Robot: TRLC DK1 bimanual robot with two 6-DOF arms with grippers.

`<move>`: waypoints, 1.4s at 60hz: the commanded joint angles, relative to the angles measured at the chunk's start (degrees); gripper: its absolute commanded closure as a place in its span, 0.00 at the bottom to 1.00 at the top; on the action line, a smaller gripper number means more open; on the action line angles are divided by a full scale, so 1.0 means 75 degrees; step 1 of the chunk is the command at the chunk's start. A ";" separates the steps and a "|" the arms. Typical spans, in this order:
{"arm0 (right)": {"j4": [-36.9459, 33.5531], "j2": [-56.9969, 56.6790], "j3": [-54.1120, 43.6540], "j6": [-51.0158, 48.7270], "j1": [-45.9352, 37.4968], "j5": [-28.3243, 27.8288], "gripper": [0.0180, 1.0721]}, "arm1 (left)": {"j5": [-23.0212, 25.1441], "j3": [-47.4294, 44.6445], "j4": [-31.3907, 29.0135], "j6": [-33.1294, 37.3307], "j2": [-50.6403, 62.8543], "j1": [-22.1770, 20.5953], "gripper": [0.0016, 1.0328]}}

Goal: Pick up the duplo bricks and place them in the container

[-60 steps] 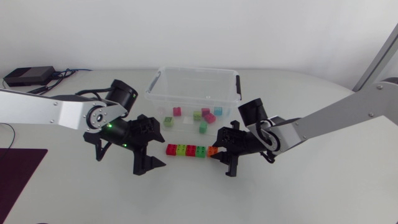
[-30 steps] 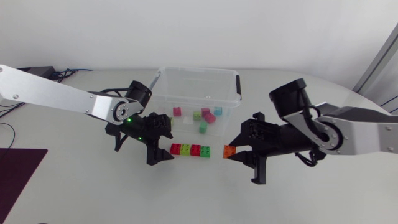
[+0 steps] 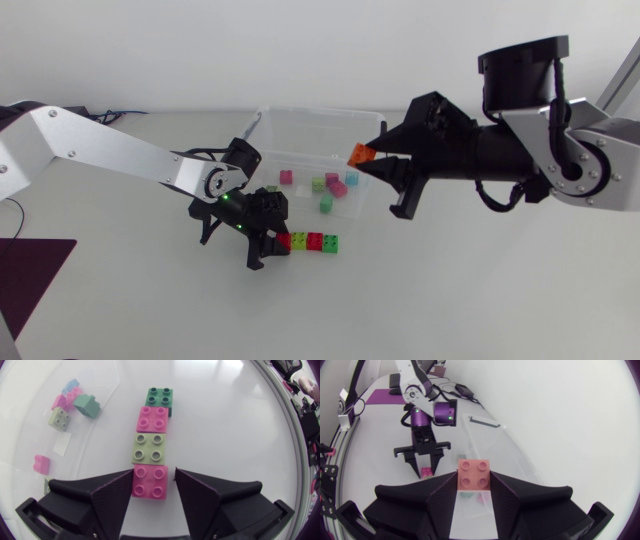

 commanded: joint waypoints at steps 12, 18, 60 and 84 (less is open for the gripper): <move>0.1323 0.1407 0.0887 0.1020 -0.0161 0.0351 0.78 | -0.0031 -0.0821 -0.1090 0.0549 -0.0756 -0.0105 0.69; 0.1698 0.2052 0.1203 0.1102 -0.0161 0.0538 0.77 | -0.0031 -0.1172 -0.1266 0.0584 -0.1471 -0.0070 0.69; 0.1534 -0.0878 -0.1656 0.0938 0.0120 0.1089 0.05 | 0.0297 0.0574 0.1570 -0.2498 -0.3088 0.0680 0.68; 0.1628 0.0352 -0.2675 0.0469 0.1081 0.0902 0.05 | -0.0734 0.1933 0.2800 -0.3119 -0.0967 0.0609 0.62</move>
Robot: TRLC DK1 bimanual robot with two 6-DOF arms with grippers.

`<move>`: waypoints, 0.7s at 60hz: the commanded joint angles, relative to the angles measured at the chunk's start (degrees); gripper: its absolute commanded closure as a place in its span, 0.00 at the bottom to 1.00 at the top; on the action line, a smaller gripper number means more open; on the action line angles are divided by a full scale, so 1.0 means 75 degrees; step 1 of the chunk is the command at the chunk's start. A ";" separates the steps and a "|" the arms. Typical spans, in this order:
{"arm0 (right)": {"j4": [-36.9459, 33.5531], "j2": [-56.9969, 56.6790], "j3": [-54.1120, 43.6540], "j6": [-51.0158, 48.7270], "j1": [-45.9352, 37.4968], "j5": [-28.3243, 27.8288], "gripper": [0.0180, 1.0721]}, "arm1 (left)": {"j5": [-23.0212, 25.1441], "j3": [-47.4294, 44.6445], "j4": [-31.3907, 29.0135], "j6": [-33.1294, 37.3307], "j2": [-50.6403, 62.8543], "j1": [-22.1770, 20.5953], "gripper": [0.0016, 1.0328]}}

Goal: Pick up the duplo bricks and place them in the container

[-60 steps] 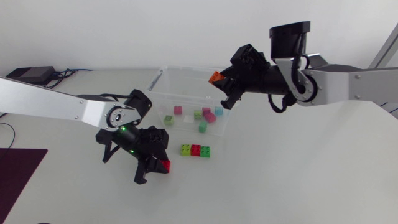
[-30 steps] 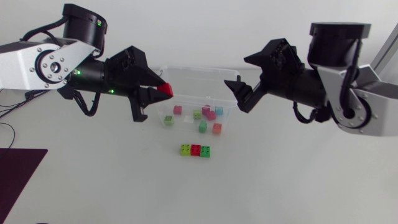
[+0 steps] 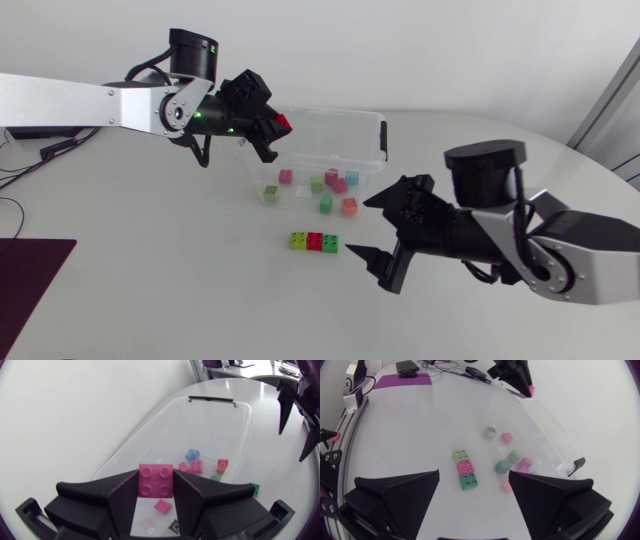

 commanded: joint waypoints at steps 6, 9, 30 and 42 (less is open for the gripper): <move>0.0581 0.1444 -0.0052 -0.0333 0.0102 -0.0037 0.05 | -0.0275 0.0573 0.0145 -0.0360 0.0426 -0.0067 0.05; 0.0745 0.1878 0.0018 -0.0474 0.0102 -0.0049 0.05 | -0.0275 0.0527 0.0145 -0.0360 0.0321 -0.0079 0.05; 0.1401 0.3999 0.0944 -0.0684 -0.0062 -0.0400 0.05 | 0.0440 -0.1009 -0.0980 -0.0055 -0.2527 0.0261 0.05; 0.1647 0.4655 0.1284 -0.0825 -0.0320 -0.0634 0.09 | 0.1026 -0.2696 -0.2503 0.1597 -0.3816 0.0554 0.05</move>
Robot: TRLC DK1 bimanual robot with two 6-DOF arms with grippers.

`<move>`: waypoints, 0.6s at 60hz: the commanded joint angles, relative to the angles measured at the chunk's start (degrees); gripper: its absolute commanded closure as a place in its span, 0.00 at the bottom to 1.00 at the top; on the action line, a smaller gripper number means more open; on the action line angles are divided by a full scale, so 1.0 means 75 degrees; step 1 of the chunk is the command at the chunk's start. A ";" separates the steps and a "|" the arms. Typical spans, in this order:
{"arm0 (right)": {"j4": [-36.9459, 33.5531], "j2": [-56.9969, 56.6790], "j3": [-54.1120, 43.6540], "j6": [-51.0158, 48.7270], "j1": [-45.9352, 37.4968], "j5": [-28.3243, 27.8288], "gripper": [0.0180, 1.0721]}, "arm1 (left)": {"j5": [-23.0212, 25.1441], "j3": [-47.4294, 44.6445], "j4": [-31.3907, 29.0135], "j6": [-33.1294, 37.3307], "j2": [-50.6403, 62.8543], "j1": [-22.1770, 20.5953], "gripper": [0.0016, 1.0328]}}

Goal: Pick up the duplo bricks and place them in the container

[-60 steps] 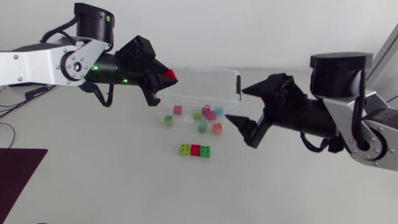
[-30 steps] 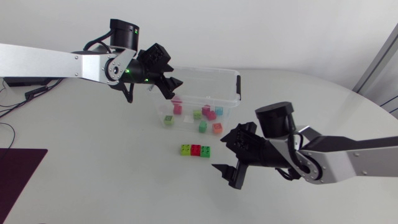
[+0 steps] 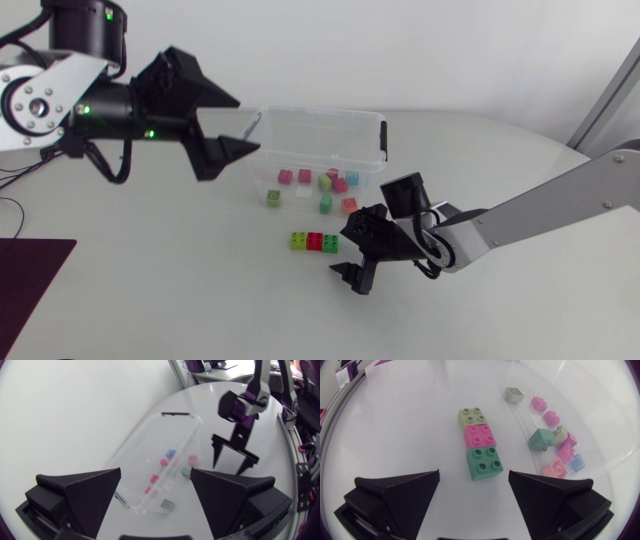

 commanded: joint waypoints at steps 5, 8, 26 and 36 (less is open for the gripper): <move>0.0190 0.0498 0.0288 -0.0207 -0.0096 -0.0171 0.11 | 0.0275 -0.1339 -0.0698 0.1262 -0.0208 0.0205 0.05; 0.0202 0.0591 0.0335 -0.0207 -0.0096 -0.0253 0.20 | 0.0427 -0.1690 -0.0733 0.1426 -0.0056 0.0205 0.05; 0.0026 0.0275 -0.0099 -0.0278 -0.0014 -0.0406 0.78 | 0.0404 -0.1479 0.0006 0.1953 0.2897 -0.0721 0.05; -0.0700 -0.1049 -0.0509 -0.0324 -0.0154 -0.0441 0.78 | 0.0369 -0.1081 0.0627 0.1907 0.3624 -0.0873 0.05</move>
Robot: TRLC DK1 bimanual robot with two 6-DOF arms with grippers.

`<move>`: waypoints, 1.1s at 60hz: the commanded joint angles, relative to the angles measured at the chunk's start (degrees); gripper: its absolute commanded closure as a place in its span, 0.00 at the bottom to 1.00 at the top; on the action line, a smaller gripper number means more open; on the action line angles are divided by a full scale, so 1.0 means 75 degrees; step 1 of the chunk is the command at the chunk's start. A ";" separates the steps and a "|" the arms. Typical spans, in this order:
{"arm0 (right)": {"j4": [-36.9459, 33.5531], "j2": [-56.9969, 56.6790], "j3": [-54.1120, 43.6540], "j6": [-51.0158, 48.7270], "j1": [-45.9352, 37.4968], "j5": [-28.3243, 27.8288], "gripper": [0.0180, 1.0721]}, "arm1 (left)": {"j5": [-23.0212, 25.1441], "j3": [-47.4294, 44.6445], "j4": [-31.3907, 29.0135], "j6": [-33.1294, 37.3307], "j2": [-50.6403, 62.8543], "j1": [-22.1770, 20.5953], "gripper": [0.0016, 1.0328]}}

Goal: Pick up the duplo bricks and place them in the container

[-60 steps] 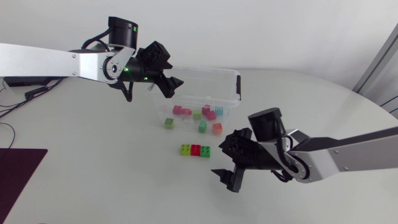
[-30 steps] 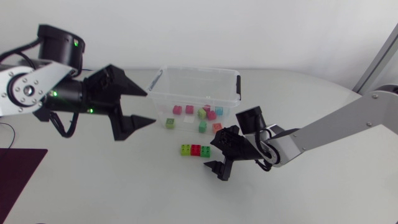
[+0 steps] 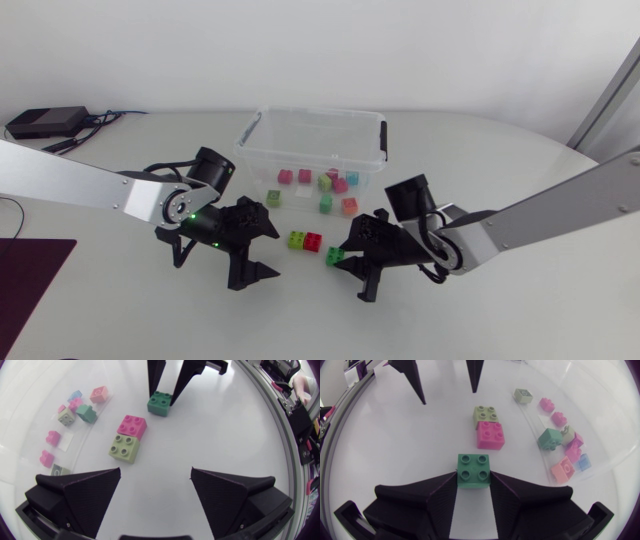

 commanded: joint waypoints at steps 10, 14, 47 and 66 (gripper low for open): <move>-0.1681 -0.2712 -0.0519 -0.0217 -0.0307 -0.0241 0.78 | 0.0054 0.0822 0.0679 0.0100 0.0852 0.0025 0.05; -0.2232 -0.3474 -0.0578 -0.0217 -0.0377 -0.0300 0.78 | 0.0054 0.0939 0.0843 0.0076 0.1051 0.0013 0.05; -0.2490 -0.5302 0.0571 0.1037 -0.0506 0.0052 0.77 | 0.0054 0.1384 0.0609 0.0217 0.2024 -0.0468 0.48; 0.0077 -0.2900 0.1661 0.1951 -0.0694 0.0696 0.74 | 0.0019 0.0716 -0.1102 0.0709 0.0653 -0.0491 0.69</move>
